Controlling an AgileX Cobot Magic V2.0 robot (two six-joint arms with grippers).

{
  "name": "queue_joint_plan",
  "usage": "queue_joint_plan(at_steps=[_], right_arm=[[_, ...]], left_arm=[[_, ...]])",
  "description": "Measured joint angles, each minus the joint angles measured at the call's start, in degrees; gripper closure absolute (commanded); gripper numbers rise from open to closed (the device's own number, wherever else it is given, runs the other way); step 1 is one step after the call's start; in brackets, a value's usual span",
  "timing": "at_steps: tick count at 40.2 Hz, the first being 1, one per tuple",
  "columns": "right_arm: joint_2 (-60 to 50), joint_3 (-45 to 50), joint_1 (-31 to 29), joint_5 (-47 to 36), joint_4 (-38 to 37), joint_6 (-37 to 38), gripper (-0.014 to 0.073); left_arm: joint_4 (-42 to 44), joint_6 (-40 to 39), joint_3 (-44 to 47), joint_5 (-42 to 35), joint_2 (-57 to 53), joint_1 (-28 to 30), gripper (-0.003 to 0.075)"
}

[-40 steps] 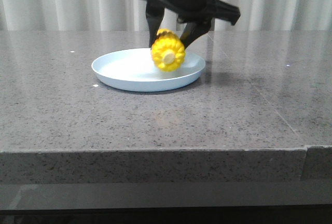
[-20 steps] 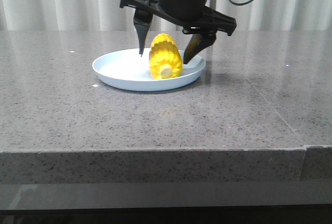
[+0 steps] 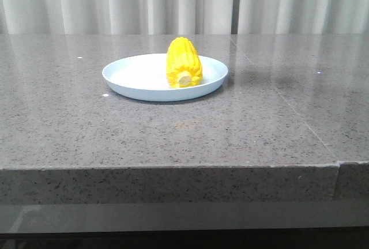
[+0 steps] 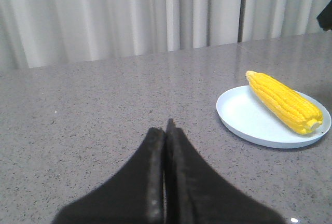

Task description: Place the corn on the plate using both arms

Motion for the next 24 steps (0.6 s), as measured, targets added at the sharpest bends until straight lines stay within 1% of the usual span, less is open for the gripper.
queue_joint_plan(at_steps=[4, 6, 9, 13, 15, 19, 24], right_arm=[[-1.2, 0.0, -1.5, 2.7, -2.3, -0.1, 0.0668], [-2.0, 0.0, -2.4, 4.4, -3.4, -0.4, 0.0651], [-2.9, 0.0, -3.9, 7.1, -4.5, -1.9, 0.0656], [-4.5, 0.0, -6.6, 10.4, -4.5, -6.8, 0.0656], [-5.3, 0.0, -8.4, 12.2, -3.6, -10.6, 0.0656], [-7.4, 1.7, -13.0, 13.9, 0.6, -16.4, 0.0656], [-11.9, 7.8, -19.1, 13.6, 5.4, -21.7, 0.0656]], left_arm=[[0.0, 0.0, 0.0, 0.0, 0.0, 0.0, 0.0741], [0.0, 0.0, 0.0, 0.0, 0.0, 0.0, 0.0741], [0.0, 0.0, 0.0, 0.0, 0.0, 0.0, 0.0741], [0.0, 0.0, 0.0, 0.0, 0.0, 0.0, 0.0741], [0.0, 0.0, 0.0, 0.0, 0.0, 0.0, 0.0741], [0.0, 0.0, 0.0, 0.0, 0.0, 0.0, 0.0741], [0.0, 0.0, 0.0, 0.0, 0.0, 0.0, 0.0741]])
